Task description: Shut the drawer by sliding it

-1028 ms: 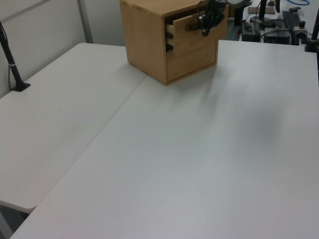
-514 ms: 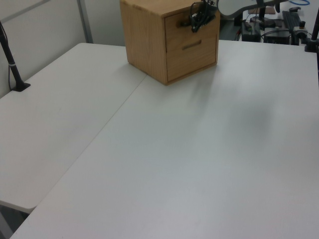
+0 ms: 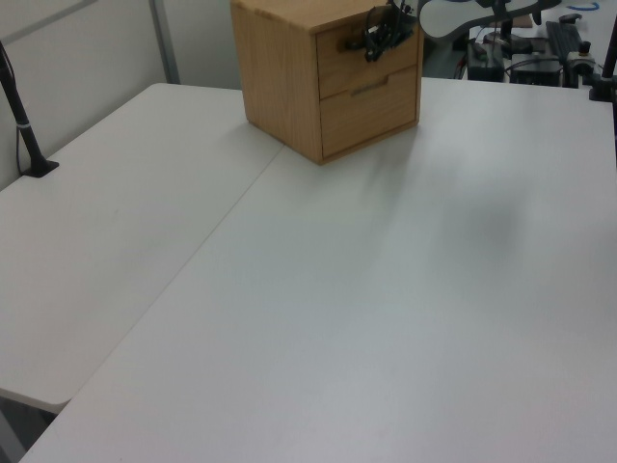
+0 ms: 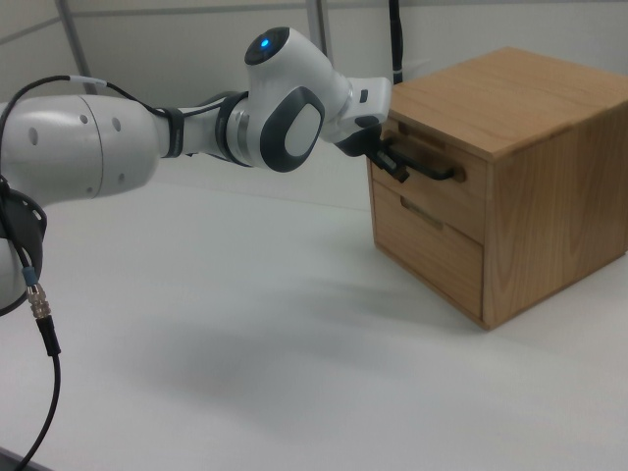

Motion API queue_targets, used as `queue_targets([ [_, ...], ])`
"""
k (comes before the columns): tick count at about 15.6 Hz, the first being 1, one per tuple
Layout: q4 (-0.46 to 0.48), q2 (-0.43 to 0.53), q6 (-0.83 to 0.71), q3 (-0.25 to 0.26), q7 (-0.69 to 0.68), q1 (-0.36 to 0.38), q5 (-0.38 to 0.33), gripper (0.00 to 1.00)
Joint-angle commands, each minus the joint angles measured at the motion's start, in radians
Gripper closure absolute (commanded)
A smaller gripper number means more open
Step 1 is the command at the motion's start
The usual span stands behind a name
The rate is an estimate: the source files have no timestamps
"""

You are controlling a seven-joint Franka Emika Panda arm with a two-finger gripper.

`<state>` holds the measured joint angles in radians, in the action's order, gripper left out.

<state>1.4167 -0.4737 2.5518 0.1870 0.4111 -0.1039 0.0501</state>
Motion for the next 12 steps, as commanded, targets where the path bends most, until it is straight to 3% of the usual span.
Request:
queue_targets([
  [1,0.1,0.13,-0.019,-0.009,-0.002,-0.004,-0.007,0.79],
  [3,0.114,0.174,-0.185,-0.044,-0.043,-0.003,-0.007,0.74],
  [5,0.114,0.208,-0.397,-0.078,-0.135,-0.003,-0.007,0.63],
  [7,0.113,0.254,-0.575,-0.119,-0.217,-0.003,-0.009,0.41],
  [9,0.114,0.3,-0.719,-0.164,-0.261,-0.002,-0.009,0.0],
  [12,0.14,0.372,-0.87,-0.239,-0.288,-0.002,-0.01,0.0],
])
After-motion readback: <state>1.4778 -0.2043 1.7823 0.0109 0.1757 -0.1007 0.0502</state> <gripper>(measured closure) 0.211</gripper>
